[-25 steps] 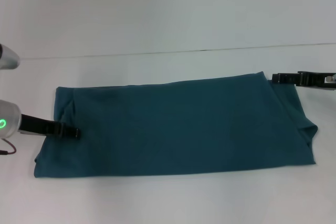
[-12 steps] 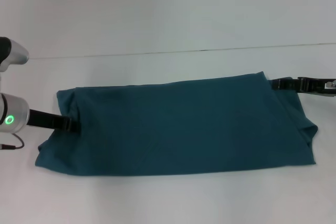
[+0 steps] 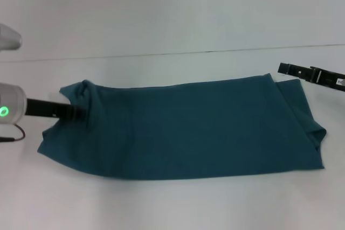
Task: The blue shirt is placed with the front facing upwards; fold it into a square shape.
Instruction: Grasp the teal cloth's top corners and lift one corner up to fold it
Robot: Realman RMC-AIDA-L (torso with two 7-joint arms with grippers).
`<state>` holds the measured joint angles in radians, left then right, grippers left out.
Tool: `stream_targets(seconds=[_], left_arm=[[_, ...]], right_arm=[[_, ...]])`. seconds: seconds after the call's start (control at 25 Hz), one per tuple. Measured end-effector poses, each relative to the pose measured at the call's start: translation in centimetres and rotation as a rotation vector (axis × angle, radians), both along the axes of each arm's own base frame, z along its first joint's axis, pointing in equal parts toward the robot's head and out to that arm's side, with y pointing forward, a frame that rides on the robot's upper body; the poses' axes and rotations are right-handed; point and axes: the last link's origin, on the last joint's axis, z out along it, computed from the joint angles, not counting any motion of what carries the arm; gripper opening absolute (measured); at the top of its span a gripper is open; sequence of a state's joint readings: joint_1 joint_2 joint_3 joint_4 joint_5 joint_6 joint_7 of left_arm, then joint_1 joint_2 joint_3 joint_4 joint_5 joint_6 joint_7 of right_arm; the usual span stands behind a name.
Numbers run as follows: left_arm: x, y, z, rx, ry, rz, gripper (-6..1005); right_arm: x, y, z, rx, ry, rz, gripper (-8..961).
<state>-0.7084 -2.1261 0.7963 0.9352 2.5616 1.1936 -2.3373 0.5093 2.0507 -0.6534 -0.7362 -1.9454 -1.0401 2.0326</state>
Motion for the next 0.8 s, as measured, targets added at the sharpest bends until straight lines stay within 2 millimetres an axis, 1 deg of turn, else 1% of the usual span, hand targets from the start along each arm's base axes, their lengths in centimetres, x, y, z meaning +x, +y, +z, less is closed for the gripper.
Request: stream_targets(seconds=[0.04,0.16,0.36,0.44,0.52,0.6,0.68,0.8], left_arm=[[0.2,0.0,0.2,0.003,-0.001,-0.005,37],[0.9,-0.1,1.0,0.002,-0.008,-0.018,37],[2.5,-0.4,1.8,-0.005,-0.019,-0.05,37],[2.9,-0.6,1.8,-0.01,-0.023,-0.056,37],[3.5,-0.7,2.0,-0.013,-0.031,-0.065,37],[4.1,-0.8,2.2,-0.013,-0.045,-0.074,36],[4.8,-0.9,2.6,-0.014,-0.067,-0.089,36],[5.9,-1.2,3.3,-0.011,-0.095,-0.119,36]], right_arm=[[0.1,-0.2,-0.3,0.022,0.004,0.018,768],[0.4,-1.0,-1.7,0.092,-0.012,0.098,762],[0.9,-2.4,-5.4,0.19,-0.087,0.217,751],[0.7,-2.9,-7.1,0.227,-0.106,0.238,679],[0.2,-3.3,-9.1,0.255,-0.144,0.263,606],[-0.8,-3.6,-11.1,0.262,-0.201,0.303,534],[-1.9,-3.8,-12.8,0.259,-0.263,0.354,438],[-3.7,-4.0,-14.8,0.246,-0.293,0.396,295]])
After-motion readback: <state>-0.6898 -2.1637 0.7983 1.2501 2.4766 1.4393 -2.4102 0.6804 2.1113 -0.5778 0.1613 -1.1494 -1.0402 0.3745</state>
